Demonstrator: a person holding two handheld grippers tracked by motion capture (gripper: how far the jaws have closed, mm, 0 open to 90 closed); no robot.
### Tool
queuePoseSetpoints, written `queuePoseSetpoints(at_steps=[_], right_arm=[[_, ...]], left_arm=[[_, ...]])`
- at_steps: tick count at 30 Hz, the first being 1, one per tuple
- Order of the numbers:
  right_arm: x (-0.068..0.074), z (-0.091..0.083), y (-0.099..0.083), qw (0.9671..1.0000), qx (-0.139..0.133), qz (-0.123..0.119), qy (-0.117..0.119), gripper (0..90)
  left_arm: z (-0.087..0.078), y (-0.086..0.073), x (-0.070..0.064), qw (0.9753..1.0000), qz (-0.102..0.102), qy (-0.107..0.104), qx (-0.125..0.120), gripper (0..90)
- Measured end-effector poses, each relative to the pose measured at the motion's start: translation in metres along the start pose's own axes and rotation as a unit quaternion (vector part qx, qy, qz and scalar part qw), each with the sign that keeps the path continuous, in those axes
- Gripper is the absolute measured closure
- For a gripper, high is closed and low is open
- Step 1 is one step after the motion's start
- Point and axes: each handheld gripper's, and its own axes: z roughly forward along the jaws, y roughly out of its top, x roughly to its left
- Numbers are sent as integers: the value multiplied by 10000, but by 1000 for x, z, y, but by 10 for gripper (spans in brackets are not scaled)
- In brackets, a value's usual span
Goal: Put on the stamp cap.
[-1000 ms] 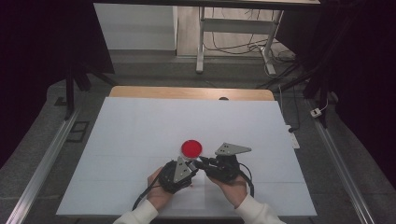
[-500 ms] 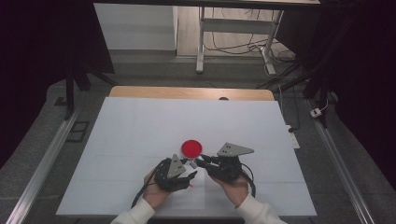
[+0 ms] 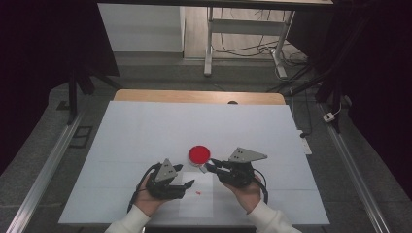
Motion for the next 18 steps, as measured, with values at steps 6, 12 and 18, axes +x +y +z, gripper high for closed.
queuePoseSetpoints(at_steps=[6,12,18], right_arm=[[-3,-4,1,9998,-25,-162,-57,752],[-8,-6,2,9997,-25,-225,-112,752],[-14,-8,3,9994,2,-279,-223,752]], left_arm=[[-17,-10,10,10000,-54,7,24,326],[-40,-27,24,9995,-269,189,-2,326],[-62,-45,39,9978,-570,343,-77,328]])
